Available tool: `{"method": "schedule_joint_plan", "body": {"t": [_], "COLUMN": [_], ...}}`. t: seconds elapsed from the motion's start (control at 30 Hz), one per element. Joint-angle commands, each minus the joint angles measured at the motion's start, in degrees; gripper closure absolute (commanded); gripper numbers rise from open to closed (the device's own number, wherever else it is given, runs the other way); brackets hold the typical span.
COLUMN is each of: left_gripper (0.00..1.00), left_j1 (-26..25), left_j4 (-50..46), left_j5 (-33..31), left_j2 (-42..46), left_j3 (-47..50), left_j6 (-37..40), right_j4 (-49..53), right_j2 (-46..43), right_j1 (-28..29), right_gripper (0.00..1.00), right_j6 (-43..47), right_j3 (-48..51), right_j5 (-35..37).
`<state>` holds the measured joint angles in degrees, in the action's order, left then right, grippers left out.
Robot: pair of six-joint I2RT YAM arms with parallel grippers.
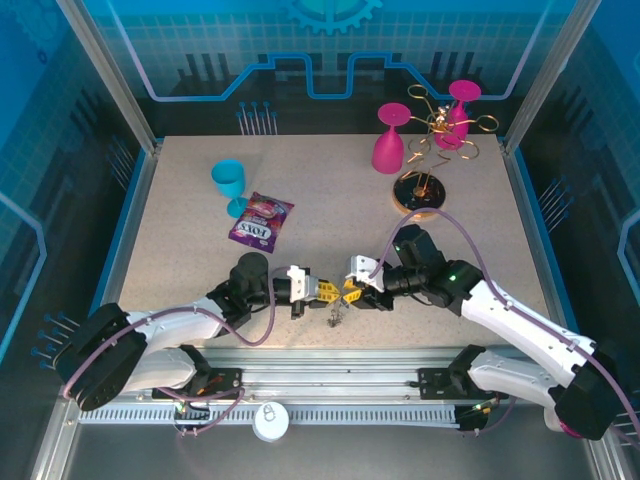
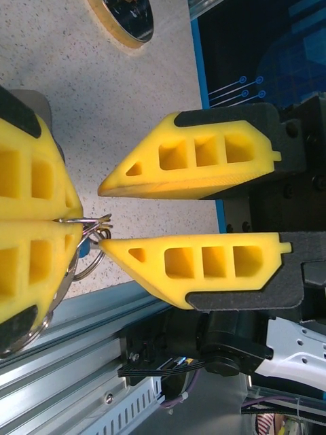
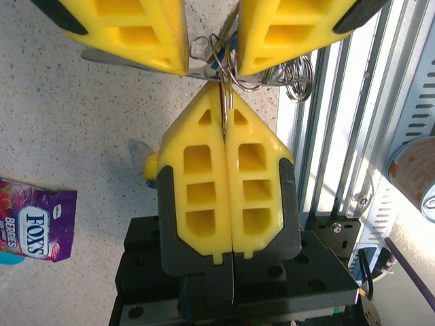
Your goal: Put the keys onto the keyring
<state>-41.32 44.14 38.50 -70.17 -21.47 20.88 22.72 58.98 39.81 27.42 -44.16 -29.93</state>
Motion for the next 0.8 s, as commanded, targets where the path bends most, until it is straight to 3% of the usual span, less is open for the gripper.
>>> {"method": "schedule_joint_plan", "body": {"t": [0.0, 0.2, 0.33, 0.5, 0.77], "left_gripper": [1.00, 1.00, 1.00, 0.83, 0.81], "left_j1": [0.26, 0.35, 0.29, 0.30, 0.36], "left_j4": [3.46, 3.99, 4.39, 0.18, -13.77], "left_j5": [2.78, 2.79, 2.52, -1.01, -2.91], "left_j2": [-0.38, -0.50, -0.86, -0.38, 0.47], "left_j3": [0.38, 0.37, 0.20, -1.06, -5.01], "left_j6": [-0.84, -1.35, -2.20, -1.93, 3.67], "right_j4": [-2.78, -4.29, -5.08, 1.28, 17.55], "right_j2": [0.64, 1.91, 2.50, 3.02, 7.19], "right_j1": [0.83, 1.52, 1.61, 1.76, 3.91], "right_gripper": [0.76, 0.82, 1.00, 1.00, 1.00], "right_j6": [0.10, -0.60, -1.07, 1.83, 9.59], "right_j3": [0.39, 0.39, 0.17, -2.55, -11.13], "right_j5": [-1.79, -2.41, -2.23, 0.99, 8.88]}}
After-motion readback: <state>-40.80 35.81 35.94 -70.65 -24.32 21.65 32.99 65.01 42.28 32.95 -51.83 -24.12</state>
